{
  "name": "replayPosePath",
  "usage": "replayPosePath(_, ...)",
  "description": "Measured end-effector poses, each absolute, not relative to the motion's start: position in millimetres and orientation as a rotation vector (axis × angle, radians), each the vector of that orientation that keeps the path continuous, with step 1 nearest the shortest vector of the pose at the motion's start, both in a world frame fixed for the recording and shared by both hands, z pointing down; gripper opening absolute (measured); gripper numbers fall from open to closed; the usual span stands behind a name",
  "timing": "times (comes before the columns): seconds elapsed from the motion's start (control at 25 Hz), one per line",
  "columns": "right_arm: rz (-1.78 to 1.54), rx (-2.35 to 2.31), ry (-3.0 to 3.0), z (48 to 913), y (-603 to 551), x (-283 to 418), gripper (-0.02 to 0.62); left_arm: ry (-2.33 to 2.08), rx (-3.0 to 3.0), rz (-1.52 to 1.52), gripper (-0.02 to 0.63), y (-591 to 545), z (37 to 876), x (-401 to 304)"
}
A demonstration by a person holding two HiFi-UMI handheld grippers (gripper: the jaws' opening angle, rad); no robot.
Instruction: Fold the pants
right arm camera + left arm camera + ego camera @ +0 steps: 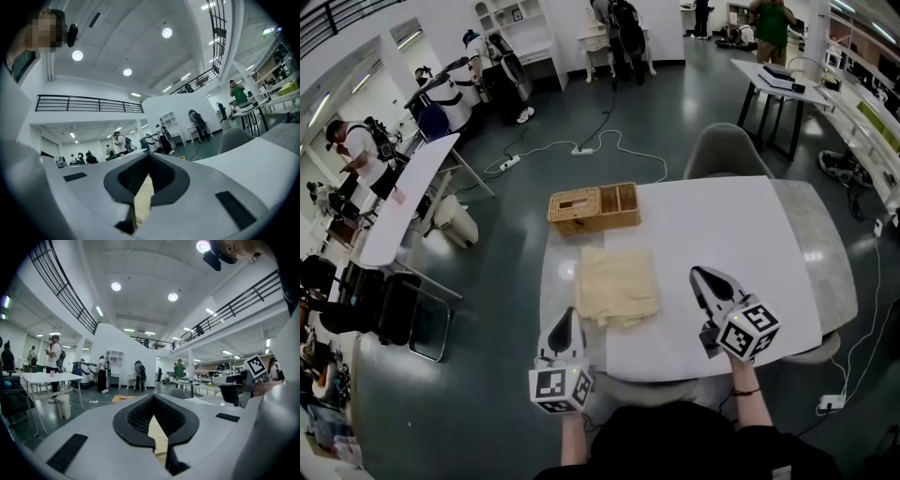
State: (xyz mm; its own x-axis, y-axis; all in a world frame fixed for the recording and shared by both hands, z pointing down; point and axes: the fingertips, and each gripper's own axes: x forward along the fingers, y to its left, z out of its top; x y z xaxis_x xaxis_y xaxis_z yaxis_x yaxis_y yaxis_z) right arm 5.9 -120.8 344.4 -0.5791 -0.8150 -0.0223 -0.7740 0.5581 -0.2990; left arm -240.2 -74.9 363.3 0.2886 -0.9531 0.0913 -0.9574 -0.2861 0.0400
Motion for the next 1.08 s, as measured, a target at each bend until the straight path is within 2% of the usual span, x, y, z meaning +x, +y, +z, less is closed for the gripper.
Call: replayPosePath(1.08,-0.313,-1.442,2.615,341,-122,19,0.014,-1.874,2.417,0.087,0.008,-79,360,-251)
